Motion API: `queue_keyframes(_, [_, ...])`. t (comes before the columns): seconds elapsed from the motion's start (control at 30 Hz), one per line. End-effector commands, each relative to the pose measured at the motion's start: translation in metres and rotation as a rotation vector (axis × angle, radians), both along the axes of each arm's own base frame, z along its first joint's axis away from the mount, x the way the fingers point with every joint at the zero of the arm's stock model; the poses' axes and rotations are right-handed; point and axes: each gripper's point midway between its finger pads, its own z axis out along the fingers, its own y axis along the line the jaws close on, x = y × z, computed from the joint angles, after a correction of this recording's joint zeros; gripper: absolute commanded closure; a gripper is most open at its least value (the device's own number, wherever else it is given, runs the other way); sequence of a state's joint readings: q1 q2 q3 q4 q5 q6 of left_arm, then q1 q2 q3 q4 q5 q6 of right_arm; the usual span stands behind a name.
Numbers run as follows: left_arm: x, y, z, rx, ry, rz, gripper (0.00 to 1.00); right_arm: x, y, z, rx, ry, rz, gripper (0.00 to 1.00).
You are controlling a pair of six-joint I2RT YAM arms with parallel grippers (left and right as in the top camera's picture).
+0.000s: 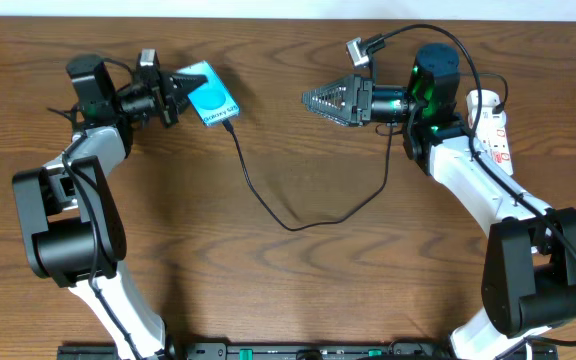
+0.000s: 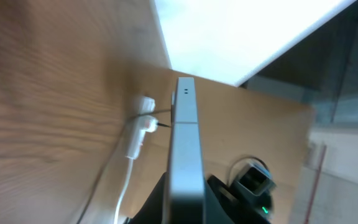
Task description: Plug charger to phone and switch on socket
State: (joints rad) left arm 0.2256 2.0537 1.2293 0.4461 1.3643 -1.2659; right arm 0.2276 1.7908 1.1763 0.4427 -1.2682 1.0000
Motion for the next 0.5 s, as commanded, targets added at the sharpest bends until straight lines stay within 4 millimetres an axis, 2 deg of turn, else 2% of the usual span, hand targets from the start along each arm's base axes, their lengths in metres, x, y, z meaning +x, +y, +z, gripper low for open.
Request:
queue_keyframes(0.0, [-0.001, 0.005, -0.018, 0.151, -0.112, 0.015, 0.93, -0.001, -0.001, 0.006, 0.007, -0.013, 0.018, 0.01])
queue_keyframes(0.1, [-0.010, 0.005, -0.036, 0.205, -0.089, 0.004, 0.93, -0.001, -0.001, 0.006, 0.007, -0.013, 0.018, 0.01])
queue_keyframes(0.2, [-0.014, 0.005, -0.045, 0.242, -0.086, -0.003, 0.93, -0.001, -0.001, 0.006, 0.007, -0.014, 0.018, 0.01])
queue_keyframes(0.47, [-0.041, 0.010, -0.086, 0.384, 0.033, -0.036, 0.93, -0.001, -0.001, 0.006, 0.007, -0.014, 0.018, 0.01])
